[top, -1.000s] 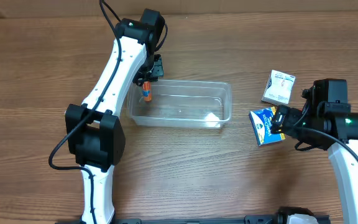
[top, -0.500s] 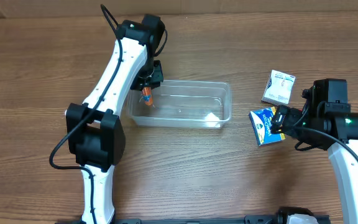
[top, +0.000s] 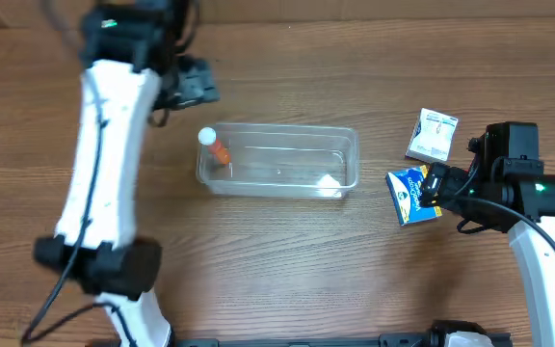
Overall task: Pack container
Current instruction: 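Carry the orange tube over the container and release it inside, then move the left gripper to the brown bottle and grasp it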
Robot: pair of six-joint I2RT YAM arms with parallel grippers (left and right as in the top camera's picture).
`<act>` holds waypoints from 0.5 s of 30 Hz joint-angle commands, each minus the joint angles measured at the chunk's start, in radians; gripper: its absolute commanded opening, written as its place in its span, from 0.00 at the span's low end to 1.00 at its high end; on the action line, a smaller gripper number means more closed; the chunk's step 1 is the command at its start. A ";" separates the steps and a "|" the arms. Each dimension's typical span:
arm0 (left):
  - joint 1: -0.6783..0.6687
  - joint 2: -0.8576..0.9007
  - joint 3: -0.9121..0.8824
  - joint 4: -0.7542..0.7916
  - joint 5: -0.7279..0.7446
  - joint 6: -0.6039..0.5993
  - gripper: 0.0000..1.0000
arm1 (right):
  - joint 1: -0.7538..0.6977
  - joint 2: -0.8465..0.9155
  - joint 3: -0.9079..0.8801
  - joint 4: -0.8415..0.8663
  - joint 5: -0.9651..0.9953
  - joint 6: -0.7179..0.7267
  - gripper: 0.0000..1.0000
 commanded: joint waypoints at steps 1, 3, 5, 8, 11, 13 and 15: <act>0.047 -0.137 0.011 -0.006 0.039 0.011 1.00 | -0.006 -0.005 0.026 0.005 -0.002 0.000 1.00; 0.051 -0.183 0.011 -0.005 0.038 0.017 1.00 | -0.006 -0.005 0.026 0.005 -0.002 0.000 1.00; 0.051 -0.190 0.011 -0.005 0.039 0.032 1.00 | -0.006 -0.005 0.026 0.005 -0.002 0.000 1.00; 0.051 -0.190 0.002 -0.005 0.042 0.035 1.00 | -0.006 -0.005 0.026 0.004 -0.002 0.000 1.00; 0.051 -0.190 0.002 -0.005 0.042 0.035 1.00 | -0.006 -0.005 0.026 0.005 -0.002 0.000 1.00; 0.051 -0.190 0.002 -0.006 0.043 0.035 1.00 | -0.006 -0.005 0.026 0.005 -0.002 0.000 1.00; 0.051 -0.190 0.002 -0.005 0.049 0.035 1.00 | -0.006 -0.005 0.026 0.005 -0.002 0.000 1.00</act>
